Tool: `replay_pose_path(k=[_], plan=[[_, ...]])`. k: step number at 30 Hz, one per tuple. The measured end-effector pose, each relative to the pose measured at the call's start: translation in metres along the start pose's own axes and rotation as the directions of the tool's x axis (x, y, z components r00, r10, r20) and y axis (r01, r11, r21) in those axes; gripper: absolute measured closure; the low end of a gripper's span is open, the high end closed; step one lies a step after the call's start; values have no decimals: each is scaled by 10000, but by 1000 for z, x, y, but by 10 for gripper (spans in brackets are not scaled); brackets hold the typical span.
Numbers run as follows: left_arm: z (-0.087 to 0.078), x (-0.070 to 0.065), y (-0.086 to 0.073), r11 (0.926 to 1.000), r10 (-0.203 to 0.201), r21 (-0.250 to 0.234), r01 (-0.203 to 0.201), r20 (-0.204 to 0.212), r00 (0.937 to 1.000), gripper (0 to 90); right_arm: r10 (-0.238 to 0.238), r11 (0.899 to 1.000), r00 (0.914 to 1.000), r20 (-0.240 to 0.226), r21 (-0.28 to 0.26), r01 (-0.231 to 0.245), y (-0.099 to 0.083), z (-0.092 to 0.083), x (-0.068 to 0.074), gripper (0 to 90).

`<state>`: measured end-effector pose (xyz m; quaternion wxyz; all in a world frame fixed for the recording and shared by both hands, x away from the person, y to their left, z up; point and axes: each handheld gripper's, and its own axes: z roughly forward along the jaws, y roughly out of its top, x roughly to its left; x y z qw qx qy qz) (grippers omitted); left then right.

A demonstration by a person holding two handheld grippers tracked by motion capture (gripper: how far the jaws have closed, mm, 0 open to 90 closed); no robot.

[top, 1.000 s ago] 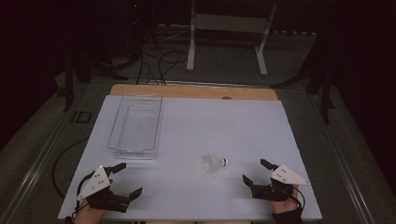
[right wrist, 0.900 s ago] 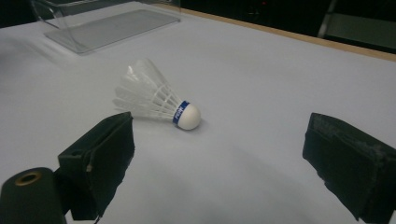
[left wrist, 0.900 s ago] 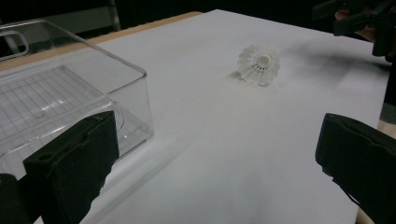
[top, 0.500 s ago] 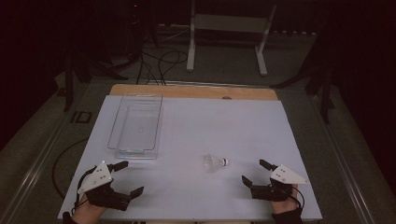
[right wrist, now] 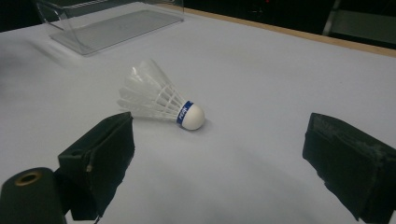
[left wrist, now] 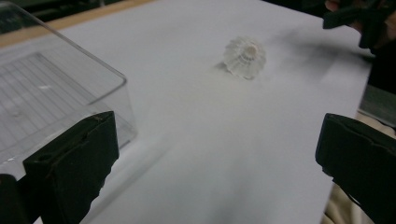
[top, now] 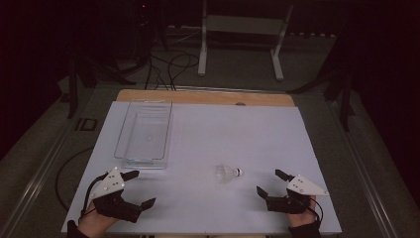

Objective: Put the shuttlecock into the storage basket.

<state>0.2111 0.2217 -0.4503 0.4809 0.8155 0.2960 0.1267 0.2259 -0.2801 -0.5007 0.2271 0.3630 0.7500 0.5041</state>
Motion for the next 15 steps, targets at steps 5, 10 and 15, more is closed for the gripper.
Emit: replay_pose_path(k=[5, 10, 15], plan=[[1, -2, 4, 9991, 186, 369, -190, 126, 9997, 1, 25, 10000, 10000, 15, 29, -25, 0, 0, 0, 90], [2, -4, 7, 9964, 461, 701, -478, 256, 9986, 1, 16, 10000, 10000, 1, 67, -16, 0, 0, 0, 90], [5, -7, 9, 9922, 575, 1079, -618, 428, 9974, 1, -13, 10000, 10000, 11, 61, 13, 0, 0, 1, 90]])
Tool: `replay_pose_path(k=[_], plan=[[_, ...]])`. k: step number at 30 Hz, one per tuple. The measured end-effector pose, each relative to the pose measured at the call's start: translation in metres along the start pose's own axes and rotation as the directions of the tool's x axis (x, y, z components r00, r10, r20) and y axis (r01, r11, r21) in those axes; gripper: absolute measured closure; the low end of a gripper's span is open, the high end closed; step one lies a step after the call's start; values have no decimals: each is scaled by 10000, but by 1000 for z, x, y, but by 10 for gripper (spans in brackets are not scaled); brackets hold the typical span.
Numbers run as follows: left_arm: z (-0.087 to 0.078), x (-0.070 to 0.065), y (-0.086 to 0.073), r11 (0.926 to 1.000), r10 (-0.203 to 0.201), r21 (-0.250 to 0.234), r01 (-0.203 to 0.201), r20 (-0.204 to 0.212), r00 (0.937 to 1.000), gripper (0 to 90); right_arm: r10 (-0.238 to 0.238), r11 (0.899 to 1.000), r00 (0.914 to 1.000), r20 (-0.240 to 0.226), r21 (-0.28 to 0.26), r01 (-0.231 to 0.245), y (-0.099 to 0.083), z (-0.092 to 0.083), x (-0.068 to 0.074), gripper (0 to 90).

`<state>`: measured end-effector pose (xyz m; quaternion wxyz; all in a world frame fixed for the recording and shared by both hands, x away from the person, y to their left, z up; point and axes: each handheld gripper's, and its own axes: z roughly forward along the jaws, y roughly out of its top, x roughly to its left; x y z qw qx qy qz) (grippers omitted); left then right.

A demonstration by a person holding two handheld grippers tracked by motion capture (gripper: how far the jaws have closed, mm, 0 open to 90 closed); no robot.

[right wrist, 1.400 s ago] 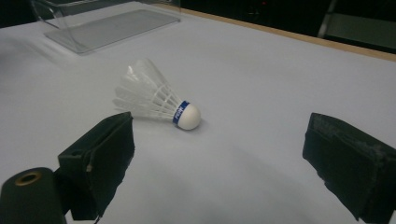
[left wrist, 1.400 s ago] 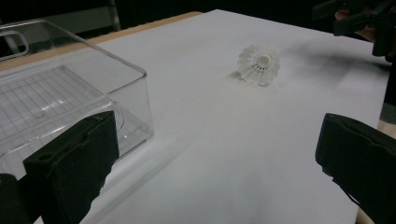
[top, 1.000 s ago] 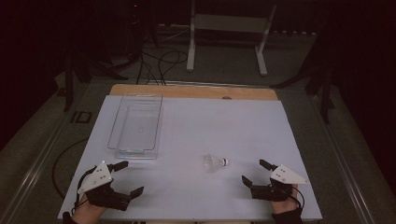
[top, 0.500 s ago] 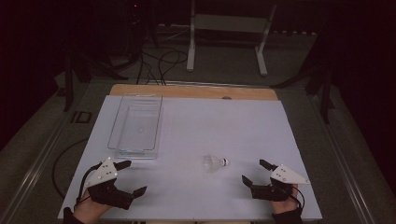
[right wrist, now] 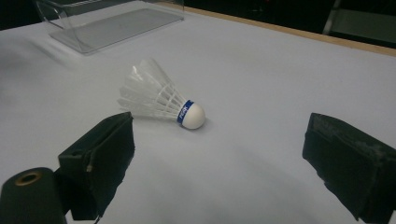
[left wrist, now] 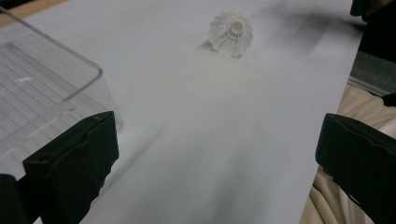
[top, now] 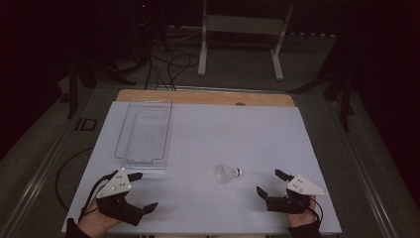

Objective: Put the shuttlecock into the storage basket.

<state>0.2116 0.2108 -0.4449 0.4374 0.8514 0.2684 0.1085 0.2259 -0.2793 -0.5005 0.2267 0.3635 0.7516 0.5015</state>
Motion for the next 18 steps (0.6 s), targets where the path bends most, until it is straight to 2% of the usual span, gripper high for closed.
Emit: replay_pose_path(k=[8, 11, 18], plan=[[4, 0, 2, 9989, 172, 439, -171, -32, 9998, 1, 23, 10000, 10000, 36, 17, -23, 0, 0, 0, 91], [7, -2, 4, 9950, 310, 955, -301, -73, 9995, 1, 1, 10000, 10000, 52, 14, -1, 0, 0, 0, 91], [11, -3, 9, 9905, 453, 1299, -457, 63, 9990, 1, -17, 10000, 10000, 45, 30, 17, 0, 0, 0, 91]])
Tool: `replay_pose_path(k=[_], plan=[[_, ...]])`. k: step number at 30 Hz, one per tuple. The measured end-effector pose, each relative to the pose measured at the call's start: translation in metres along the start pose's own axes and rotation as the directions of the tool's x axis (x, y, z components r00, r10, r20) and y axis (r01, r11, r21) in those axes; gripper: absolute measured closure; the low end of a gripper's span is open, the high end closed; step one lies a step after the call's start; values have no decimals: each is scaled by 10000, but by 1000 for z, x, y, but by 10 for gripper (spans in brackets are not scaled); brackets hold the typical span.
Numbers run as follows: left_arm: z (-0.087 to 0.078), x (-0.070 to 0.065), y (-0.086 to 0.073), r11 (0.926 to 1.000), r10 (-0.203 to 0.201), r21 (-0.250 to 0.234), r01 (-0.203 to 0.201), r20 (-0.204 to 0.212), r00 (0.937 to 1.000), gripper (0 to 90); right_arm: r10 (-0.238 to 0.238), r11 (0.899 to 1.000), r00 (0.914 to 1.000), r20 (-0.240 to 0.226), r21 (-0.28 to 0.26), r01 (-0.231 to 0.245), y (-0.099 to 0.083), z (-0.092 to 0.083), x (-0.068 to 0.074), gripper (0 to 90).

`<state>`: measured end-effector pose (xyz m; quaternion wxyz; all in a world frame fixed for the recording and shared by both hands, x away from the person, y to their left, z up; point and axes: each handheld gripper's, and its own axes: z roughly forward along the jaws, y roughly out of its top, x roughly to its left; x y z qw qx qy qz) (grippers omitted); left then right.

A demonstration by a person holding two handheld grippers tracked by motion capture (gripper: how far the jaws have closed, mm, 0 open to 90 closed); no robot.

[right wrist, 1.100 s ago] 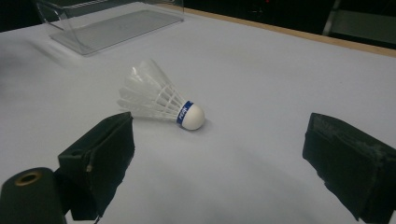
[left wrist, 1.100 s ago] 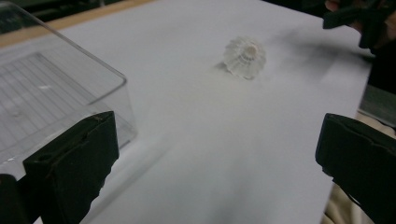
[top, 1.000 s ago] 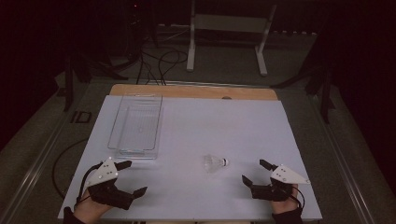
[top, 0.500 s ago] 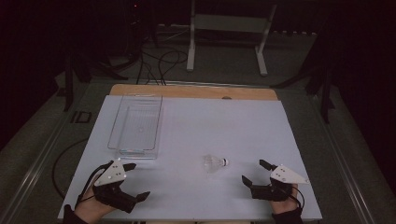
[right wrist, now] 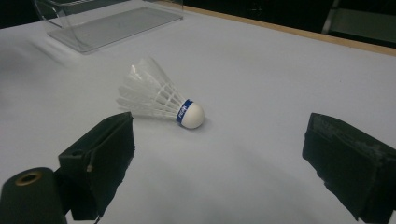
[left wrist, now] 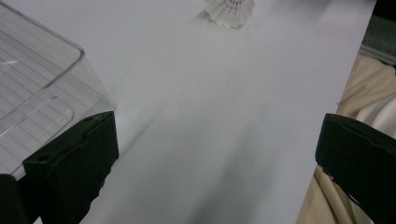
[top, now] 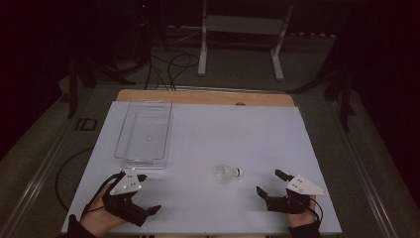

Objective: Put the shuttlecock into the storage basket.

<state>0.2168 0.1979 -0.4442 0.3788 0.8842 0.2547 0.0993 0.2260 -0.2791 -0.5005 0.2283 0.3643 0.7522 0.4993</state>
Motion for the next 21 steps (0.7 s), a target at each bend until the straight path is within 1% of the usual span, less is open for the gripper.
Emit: replay_pose_path(k=[6, 11, 17, 18, 19, 21], plan=[[3, -1, 6, 9994, 129, 326, -133, 99, 9999, 1, 0, 10000, 10000, -9, -5, 0, 0, 0, 0, 91], [7, 0, 10, 9975, 180, 675, -199, 299, 9994, 1, 17, 10000, 10000, -3, 0, -17, 0, 0, 0, 91], [8, 1, 14, 9960, 193, 864, -226, 395, 9990, 1, -11, 10000, 10000, -6, 8, 11, 0, 0, 0, 91], [9, 2, 15, 9944, 201, 1024, -249, 479, 9987, 1, -17, 10000, 10000, 8, 5, 17, 0, 0, 0, 91], [9, 2, 15, 9944, 201, 1024, -249, 479, 9987, 2, -17, 10000, 10000, 8, 5, 17, 0, 0, 0, 91], [10, 2, 17, 9920, 187, 1239, -252, 533, 9984, 2, -32, 10000, 10000, 20, 36, 32, 0, 0, 0, 91]])
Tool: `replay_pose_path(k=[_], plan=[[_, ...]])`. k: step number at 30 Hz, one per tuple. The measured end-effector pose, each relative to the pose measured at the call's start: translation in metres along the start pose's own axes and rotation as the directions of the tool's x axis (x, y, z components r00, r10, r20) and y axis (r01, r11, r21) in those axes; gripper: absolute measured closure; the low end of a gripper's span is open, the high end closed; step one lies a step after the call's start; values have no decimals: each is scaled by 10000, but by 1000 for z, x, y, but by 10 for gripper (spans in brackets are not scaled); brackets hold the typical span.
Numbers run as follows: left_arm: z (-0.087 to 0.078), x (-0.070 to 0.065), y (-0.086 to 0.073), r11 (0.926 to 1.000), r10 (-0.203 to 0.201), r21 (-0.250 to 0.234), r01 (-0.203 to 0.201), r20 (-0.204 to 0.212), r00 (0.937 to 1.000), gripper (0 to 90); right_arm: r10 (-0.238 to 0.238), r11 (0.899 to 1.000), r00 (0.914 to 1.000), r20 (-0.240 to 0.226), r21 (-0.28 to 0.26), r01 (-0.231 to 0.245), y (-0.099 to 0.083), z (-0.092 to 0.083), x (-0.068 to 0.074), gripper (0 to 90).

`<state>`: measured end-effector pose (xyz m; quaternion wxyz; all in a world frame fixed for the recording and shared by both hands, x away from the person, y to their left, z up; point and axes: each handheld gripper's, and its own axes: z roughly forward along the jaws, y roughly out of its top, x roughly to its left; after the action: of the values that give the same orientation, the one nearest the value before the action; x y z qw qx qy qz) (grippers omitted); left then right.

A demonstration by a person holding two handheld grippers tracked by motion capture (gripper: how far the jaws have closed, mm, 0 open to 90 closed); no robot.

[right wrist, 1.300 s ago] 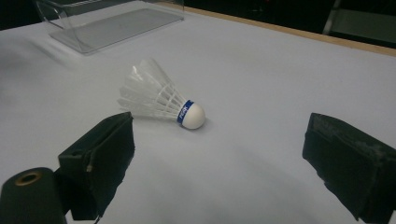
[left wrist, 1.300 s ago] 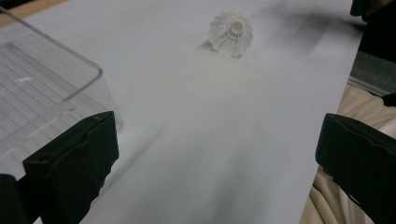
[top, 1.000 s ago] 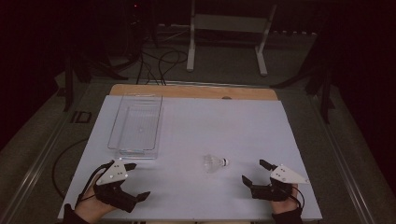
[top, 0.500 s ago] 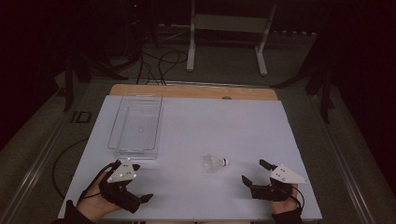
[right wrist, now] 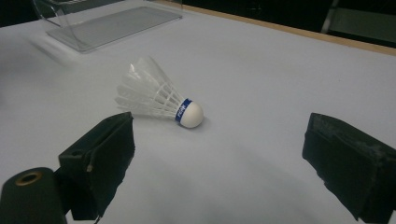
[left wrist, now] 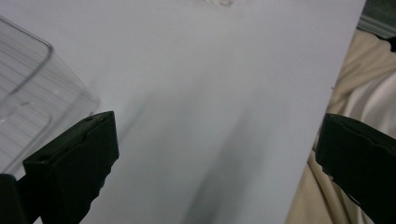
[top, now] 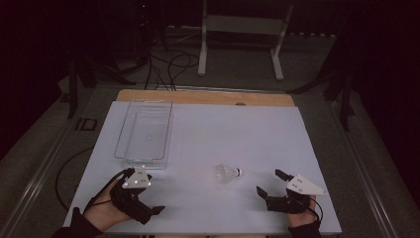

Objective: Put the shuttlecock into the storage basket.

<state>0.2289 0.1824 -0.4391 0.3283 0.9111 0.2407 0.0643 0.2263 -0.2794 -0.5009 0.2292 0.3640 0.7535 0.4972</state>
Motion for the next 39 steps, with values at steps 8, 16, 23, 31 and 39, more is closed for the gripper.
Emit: replay_pose_path(k=[8, 16, 23, 31, 39], plan=[[2, 1, 7, 9997, -47, 244, 45, 58, 10000, 1, 6, 10000, 10000, 10, 28, -6, 0, 0, 0, 92], [5, -4, 14, 9978, 59, 657, -63, 58, 10000, 2, -14, 10000, 10000, 24, 61, 13, 0, 0, 0, 91], [10, -9, 24, 9943, 305, 1017, -315, 106, 9995, 2, -33, 10000, 10000, 37, 84, 33, 0, 0, 1, 92], [17, -10, 33, 9920, 396, 1181, -437, 373, 9985, 2, 6, 10000, 10000, 1, 58, -6, 0, 1, 0, 92], [20, -8, 44, 9857, 426, 1612, -493, 448, 9981, 2, 25, 10000, 10000, -36, 82, -25, 0, 1, 0, 92]])
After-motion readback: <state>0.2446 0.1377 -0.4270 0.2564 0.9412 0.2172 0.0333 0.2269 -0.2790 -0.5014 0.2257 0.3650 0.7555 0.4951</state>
